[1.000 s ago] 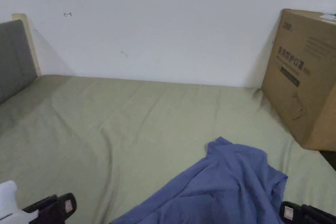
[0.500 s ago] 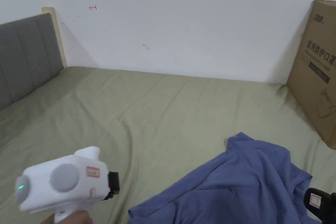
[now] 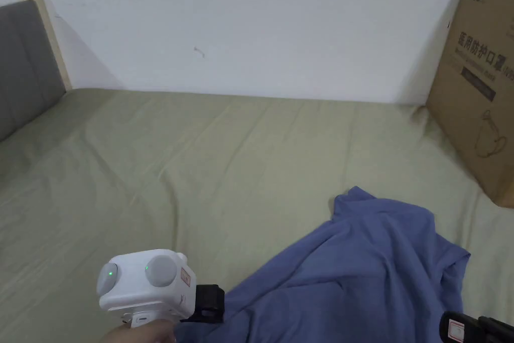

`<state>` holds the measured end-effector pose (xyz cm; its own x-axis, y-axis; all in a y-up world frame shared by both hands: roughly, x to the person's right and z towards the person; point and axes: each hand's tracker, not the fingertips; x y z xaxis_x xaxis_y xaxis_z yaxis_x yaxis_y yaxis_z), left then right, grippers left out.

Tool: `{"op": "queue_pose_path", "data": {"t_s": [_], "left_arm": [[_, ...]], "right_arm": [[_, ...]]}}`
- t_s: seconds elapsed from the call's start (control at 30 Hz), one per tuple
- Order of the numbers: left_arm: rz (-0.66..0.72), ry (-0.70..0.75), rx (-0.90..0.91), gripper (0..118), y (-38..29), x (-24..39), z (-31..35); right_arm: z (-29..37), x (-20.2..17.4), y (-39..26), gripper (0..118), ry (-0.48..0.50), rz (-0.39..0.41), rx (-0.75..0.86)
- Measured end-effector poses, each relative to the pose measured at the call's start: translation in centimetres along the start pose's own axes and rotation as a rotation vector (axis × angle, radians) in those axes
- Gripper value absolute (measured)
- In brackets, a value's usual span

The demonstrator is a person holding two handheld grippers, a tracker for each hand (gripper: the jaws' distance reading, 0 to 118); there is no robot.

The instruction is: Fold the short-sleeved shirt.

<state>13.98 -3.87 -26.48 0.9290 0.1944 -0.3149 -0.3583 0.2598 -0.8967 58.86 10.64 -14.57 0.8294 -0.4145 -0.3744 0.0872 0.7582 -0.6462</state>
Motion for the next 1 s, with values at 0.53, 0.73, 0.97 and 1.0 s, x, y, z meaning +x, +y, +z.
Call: {"op": "queue_pose_path", "data": {"t_s": [0.53, 0.73, 0.97, 1.0], "left_arm": [[-0.094, 0.023, 0.131, 0, -4.9, 1.8, 1.6], [-0.101, -0.026, 0.190, 0, -6.3, 1.1, 2.8], [0.077, -0.243, 0.310, 0, -5.6, -1.7, 7.6], [0.076, -0.255, 0.324, 0, -5.7, -1.7, 7.7]], "right_arm": [[-0.5, -1.4, -1.4, 0, -0.012, 0.079, -0.065], [-0.4, -0.3, -1.3, 0, -0.014, 0.024, -0.062], [-2.1, 1.6, 4.5, 0, -0.061, 0.108, 0.007], [-3.2, 2.3, 6.2, 0, -0.055, 0.121, 0.017]]}}
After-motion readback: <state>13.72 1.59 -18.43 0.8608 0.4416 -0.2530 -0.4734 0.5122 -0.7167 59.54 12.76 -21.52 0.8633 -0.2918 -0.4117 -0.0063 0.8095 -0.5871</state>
